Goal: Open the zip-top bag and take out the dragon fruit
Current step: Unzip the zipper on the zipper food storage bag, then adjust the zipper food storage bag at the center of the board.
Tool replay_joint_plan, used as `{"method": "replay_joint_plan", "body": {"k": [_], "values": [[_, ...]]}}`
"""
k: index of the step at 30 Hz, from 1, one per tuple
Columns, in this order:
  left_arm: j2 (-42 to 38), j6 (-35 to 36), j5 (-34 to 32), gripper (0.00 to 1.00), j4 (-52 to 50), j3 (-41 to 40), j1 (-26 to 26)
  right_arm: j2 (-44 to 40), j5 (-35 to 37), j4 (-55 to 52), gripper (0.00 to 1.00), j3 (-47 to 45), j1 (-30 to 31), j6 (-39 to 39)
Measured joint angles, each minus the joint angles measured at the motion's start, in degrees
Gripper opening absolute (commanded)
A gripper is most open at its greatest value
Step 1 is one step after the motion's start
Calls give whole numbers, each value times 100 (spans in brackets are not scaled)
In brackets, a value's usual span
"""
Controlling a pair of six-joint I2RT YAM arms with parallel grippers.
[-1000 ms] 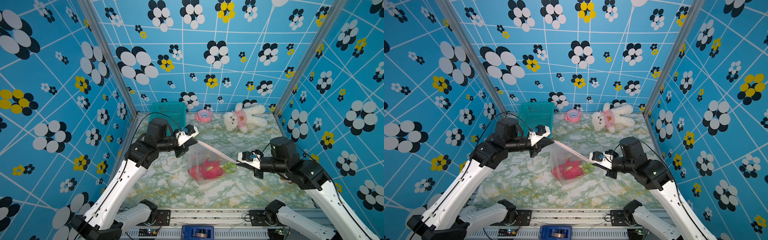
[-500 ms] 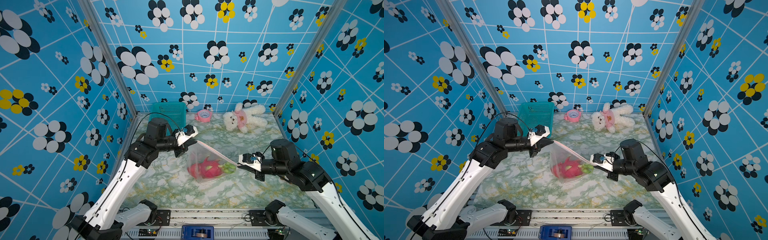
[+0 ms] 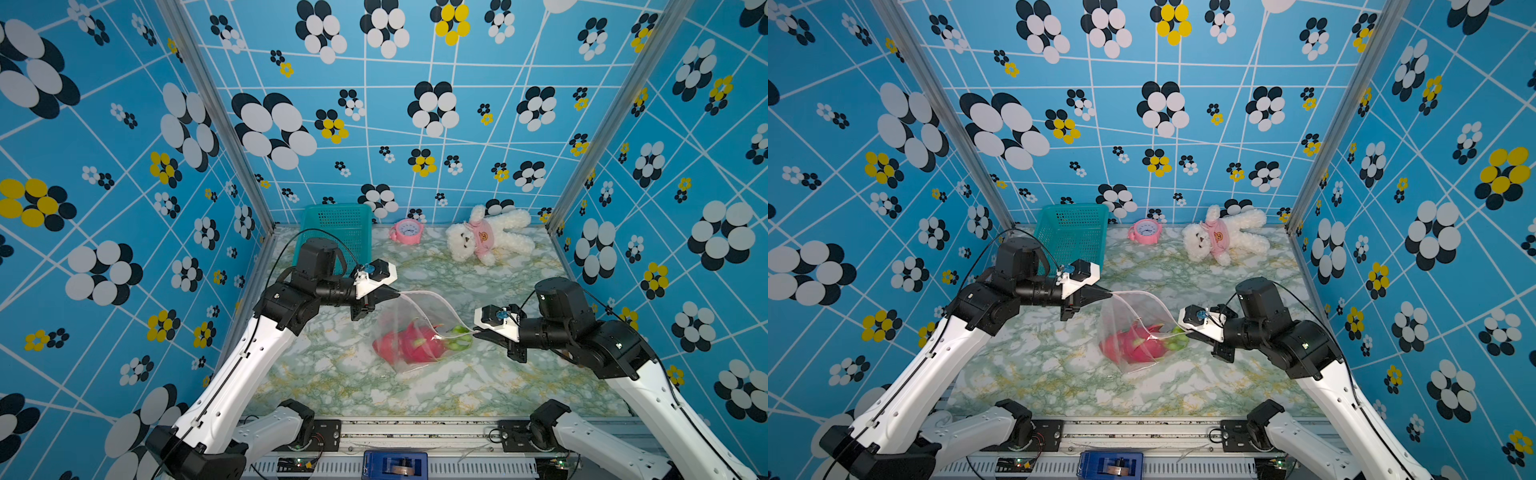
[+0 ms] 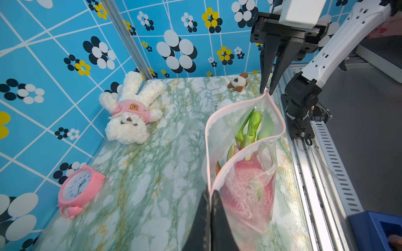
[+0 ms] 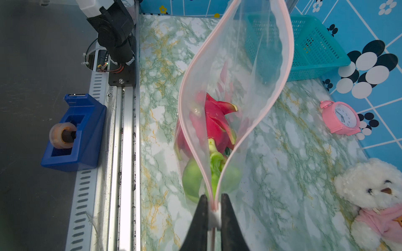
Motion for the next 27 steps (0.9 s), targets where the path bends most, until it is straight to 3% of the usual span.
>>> {"method": "replay_joint_plan", "body": {"k": [4,8,12,27], "values": [[37,85,157,0,-20,-9,0,-72,-105,15,7,-129,-2,39],[42,129,216,0,-17,-9,0,-28,-192,24,32,-170,-2,149],[42,188,216,0,-37,-13,0,-24,-251,105,42,-162,-2,420],[70,236,234,0,-37,-20,-13,892,-225,1224,43,337,101,1392]]}}
